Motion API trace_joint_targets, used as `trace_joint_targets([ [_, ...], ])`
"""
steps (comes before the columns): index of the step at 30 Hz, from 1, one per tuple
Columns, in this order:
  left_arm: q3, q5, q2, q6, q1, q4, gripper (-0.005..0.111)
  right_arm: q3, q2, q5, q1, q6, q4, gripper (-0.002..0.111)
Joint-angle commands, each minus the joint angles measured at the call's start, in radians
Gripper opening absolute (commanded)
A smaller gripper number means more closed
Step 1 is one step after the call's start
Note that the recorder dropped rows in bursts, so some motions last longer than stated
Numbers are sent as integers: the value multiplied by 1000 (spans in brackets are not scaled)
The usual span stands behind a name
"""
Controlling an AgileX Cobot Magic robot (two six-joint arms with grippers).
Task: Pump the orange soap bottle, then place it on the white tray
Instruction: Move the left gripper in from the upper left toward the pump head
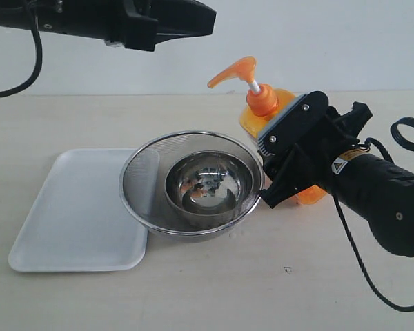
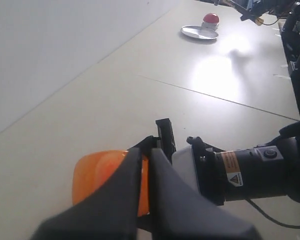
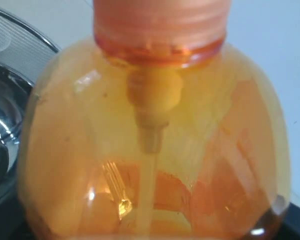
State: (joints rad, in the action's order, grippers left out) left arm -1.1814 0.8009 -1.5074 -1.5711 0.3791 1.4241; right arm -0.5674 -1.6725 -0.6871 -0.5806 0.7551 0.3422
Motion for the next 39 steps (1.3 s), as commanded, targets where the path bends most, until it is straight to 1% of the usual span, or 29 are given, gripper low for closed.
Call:
trace_joint_targets([
  [1, -28, 1, -40, 15, 5, -9, 5, 7, -13, 101, 1, -13, 8, 0],
  [10, -41, -58, -99, 24, 14, -9, 5, 7, -13, 114, 1, -17, 6, 0],
  [18, -41, -141, -121, -19, 76, -9, 5, 7, -13, 136, 1, -17, -7, 0],
  [27, -41, -140, -121, -15, 76, 22, 5, 7, -13, 140, 1, -17, -12, 0],
  [39, -41, -182, -121, -15, 76, 45, 5, 7, -13, 140, 1, -17, -12, 0],
])
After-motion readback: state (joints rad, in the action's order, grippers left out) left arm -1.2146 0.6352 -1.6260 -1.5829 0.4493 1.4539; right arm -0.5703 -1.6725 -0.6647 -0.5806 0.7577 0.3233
